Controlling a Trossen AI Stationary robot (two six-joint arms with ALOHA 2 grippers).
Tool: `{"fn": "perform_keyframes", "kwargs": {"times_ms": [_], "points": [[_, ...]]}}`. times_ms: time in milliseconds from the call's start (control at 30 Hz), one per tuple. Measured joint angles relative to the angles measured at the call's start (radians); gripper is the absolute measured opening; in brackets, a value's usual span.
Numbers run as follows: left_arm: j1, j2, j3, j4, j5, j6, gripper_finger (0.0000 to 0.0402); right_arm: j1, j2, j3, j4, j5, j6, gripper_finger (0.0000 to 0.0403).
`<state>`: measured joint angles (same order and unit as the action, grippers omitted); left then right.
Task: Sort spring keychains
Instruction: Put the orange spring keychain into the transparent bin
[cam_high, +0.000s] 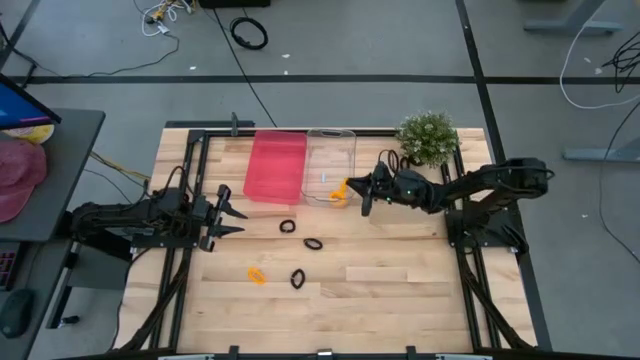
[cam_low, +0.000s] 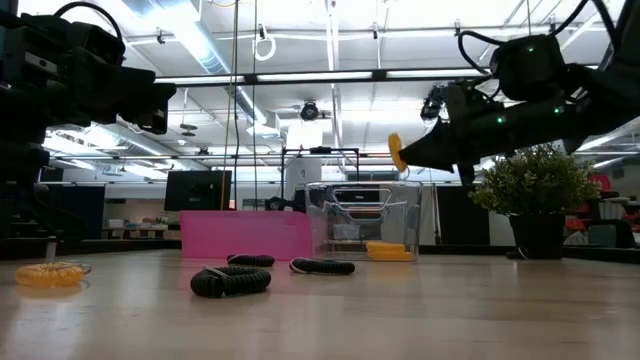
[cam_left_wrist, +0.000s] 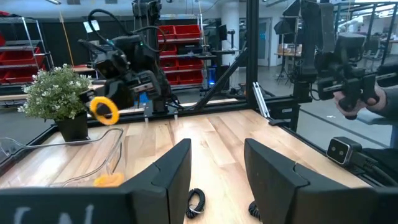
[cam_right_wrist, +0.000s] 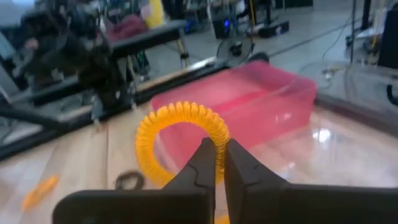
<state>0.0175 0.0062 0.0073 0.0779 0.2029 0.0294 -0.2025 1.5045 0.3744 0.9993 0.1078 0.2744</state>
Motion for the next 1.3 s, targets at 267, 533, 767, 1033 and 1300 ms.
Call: {"fn": "perform_keyframes", "kwargs": {"times_ms": [267,533,767,1033,1300], "points": [[0.0,0.0,0.0,0.0,0.0,0.0,0.0154,-0.017,0.052,0.0,0.086,-0.007,-0.007,0.0006],[0.0,0.0,0.0,0.0,0.0,0.001,0.0154,-0.012,0.055,0.021,0.145,0.002,-0.041,0.0006],[0.0,0.0,0.0,0.0,0.0,0.0,0.0154,0.002,0.055,0.022,0.084,0.031,-0.106,0.0006],[0.0,0.0,0.0,0.0,0.0,0.001,0.0154,0.0,0.055,0.022,0.101,0.033,-0.13,0.0014],[0.0,0.0,0.0,0.0,0.0,0.0,0.0154,0.0,0.055,0.021,0.106,0.074,-0.134,0.0079]]}}
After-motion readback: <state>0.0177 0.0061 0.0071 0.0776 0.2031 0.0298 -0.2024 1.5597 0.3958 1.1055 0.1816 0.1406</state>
